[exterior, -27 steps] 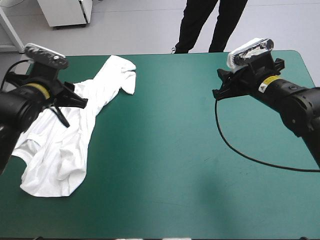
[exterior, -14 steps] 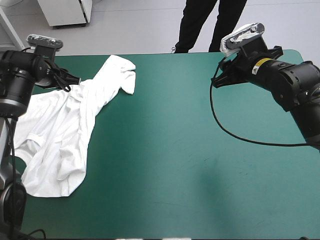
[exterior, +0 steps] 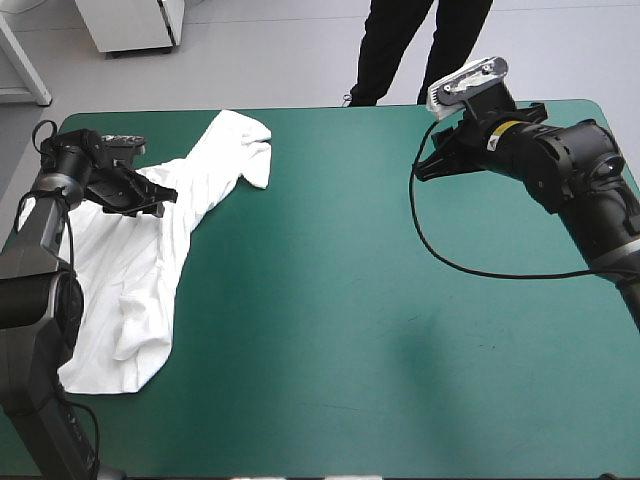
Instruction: Fold the cloth
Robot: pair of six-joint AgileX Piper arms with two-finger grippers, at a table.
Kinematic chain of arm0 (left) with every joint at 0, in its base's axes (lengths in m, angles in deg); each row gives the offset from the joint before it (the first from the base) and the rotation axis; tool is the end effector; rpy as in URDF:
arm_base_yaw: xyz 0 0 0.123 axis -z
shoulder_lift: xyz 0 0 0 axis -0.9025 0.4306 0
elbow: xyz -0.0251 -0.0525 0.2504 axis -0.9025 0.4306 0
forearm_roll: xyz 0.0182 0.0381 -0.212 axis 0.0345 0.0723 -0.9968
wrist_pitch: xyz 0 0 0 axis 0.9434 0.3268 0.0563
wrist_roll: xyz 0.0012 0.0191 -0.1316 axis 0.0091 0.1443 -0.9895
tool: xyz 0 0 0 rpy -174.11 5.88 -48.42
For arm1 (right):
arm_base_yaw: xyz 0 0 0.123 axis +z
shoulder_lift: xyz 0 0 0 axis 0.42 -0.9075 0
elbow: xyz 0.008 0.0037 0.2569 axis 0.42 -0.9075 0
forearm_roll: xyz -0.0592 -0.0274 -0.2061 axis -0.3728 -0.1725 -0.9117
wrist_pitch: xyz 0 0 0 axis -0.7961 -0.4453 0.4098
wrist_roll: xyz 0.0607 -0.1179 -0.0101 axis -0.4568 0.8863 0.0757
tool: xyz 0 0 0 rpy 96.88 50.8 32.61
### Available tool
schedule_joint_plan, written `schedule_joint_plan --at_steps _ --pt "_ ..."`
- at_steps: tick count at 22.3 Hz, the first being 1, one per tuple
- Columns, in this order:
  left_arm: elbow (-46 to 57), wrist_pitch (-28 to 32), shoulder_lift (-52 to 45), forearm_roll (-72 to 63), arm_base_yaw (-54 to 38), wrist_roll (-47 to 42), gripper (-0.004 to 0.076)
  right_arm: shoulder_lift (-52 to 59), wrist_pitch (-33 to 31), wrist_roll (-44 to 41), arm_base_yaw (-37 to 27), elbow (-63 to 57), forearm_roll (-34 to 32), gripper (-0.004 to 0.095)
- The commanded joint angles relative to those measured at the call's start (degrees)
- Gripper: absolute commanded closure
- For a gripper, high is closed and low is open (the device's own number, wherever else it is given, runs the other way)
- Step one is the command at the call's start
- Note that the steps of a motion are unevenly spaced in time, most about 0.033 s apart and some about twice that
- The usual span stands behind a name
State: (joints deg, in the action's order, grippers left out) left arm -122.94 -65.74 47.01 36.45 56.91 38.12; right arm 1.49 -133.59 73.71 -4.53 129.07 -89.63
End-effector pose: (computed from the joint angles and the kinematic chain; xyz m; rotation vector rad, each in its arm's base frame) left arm 0.4019 0.0367 0.2013 0.1419 2.7814 -0.0918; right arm 0.2984 0.1039 0.3977 -0.5734 2.0173 0.0293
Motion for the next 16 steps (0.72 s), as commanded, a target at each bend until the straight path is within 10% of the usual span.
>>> schedule_joint_plan --at_steps 1,9,16 --pt "-1.7 1.83 -1.23 -1.87 0.32 0.57 0.0334 1.56 3.88 0.23 -0.47 1.3 0.64 0.051" --pt "-1.79 0.33 4.17 -3.18 4.4 2.02 0.0365 1.43 3.86 0.86 -0.47 1.3 1.25 0.051" --pt "-1.79 -1.63 4.42 -3.82 8.02 2.29 0.073 1.53 3.37 0.86 -0.47 1.3 1.25 0.051"
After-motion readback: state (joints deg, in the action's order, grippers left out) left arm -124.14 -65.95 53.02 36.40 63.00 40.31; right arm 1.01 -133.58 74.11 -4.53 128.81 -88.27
